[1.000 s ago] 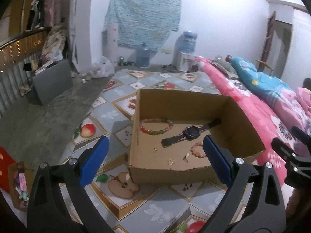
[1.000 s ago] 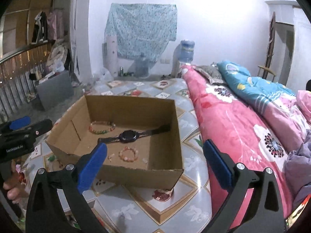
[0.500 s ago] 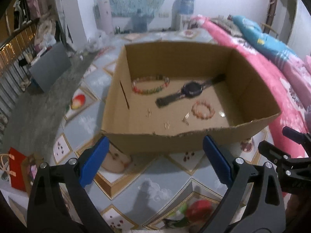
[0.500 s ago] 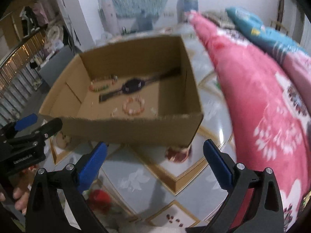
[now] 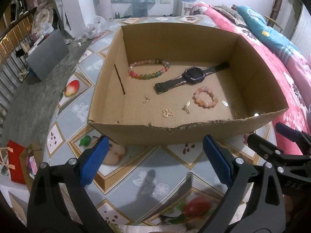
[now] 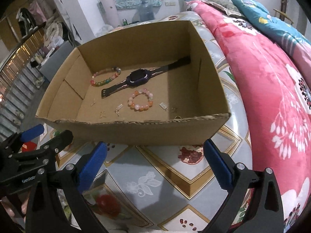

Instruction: Organize jewelry

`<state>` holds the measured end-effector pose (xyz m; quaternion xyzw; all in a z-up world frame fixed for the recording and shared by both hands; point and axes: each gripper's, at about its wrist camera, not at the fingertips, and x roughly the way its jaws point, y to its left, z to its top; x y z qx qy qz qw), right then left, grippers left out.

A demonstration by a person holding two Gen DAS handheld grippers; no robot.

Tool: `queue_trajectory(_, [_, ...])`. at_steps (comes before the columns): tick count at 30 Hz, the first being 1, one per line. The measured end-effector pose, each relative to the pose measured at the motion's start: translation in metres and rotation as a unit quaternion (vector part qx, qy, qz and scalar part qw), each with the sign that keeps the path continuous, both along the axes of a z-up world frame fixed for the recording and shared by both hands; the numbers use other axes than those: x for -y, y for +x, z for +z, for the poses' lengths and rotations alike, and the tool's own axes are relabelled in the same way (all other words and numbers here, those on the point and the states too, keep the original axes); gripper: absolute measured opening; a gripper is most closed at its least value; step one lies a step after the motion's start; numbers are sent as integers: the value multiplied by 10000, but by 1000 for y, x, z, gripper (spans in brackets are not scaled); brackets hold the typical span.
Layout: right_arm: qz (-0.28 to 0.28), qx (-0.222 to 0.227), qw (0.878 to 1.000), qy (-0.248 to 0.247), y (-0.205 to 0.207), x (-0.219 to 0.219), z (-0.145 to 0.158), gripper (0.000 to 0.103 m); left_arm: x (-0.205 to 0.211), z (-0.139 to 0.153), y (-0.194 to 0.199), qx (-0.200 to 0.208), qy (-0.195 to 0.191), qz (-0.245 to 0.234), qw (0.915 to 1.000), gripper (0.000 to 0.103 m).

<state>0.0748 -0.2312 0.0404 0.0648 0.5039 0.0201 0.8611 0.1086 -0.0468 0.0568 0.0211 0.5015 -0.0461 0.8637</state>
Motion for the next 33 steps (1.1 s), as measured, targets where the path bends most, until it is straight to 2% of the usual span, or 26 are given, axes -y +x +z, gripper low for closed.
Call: queue_trajectory(33, [-94, -85, 9998, -150, 7, -1, -6, 96, -4, -3, 4, -86, 152, 58, 9998, 93])
